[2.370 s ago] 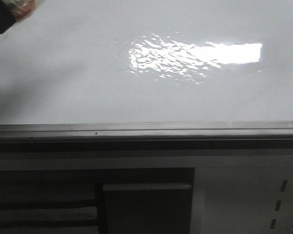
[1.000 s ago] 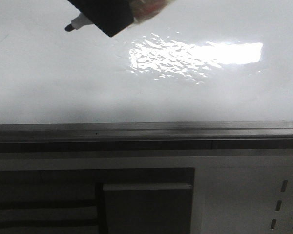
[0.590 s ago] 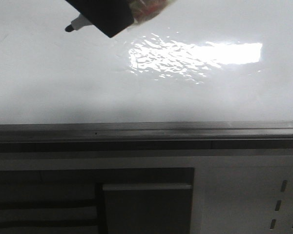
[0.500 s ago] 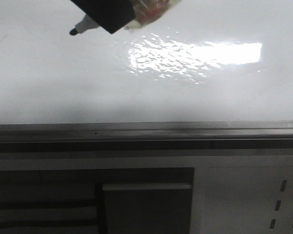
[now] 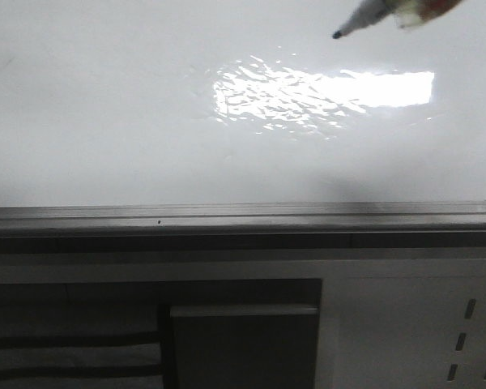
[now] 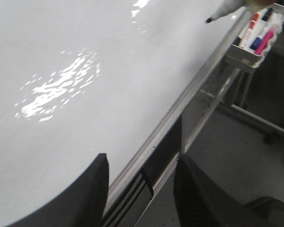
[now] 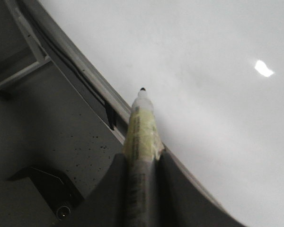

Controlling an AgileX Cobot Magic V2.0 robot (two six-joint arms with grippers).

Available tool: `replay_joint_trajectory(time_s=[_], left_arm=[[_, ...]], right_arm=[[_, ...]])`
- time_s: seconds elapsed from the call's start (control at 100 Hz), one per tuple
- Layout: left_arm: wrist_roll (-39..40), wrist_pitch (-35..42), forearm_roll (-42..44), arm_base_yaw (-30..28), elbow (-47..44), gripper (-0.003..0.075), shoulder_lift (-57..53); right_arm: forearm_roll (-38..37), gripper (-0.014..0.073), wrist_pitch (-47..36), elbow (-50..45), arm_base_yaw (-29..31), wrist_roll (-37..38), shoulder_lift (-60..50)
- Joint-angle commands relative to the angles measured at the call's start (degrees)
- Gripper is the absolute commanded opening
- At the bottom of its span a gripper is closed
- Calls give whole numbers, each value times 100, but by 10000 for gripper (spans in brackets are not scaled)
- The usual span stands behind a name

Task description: Write number 4 on whiteboard

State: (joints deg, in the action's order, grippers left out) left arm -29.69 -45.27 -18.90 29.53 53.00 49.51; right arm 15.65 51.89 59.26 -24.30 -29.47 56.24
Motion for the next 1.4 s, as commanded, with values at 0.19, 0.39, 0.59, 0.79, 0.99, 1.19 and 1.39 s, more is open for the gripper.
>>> replay_joint_trajectory(time_s=[0.19,0.39,0.59,0.79,0.99,1.19,1.39], left_arm=[[255,1489,-403,-646,-1078,302,-1091],[255,1591,-403,-646,-1141,302,-1082],[255,1591,-403,-646,-1141,302,-1055],[255,1591,-403,-646,-1141,302,-1055],[255,1591,-403,-646,-1141,302,-1055],[255,1677,-403,-646,-1141,302,-1055],[255,1768,-403,-646,-1141,302,-1055]], right_arm=[[271,-53,-435,-410,73,372,-280],[821,-53,-749,-346,73,372,-183],[694,-53,167,449,84,372,443],[1033,-53,-514,661,72,421,679],[1241,-53,-1474,294,72,421,824],[1228,-53,-1827,305,72,421,1294],[1195,-53,-1820,305,51,421,1917]])
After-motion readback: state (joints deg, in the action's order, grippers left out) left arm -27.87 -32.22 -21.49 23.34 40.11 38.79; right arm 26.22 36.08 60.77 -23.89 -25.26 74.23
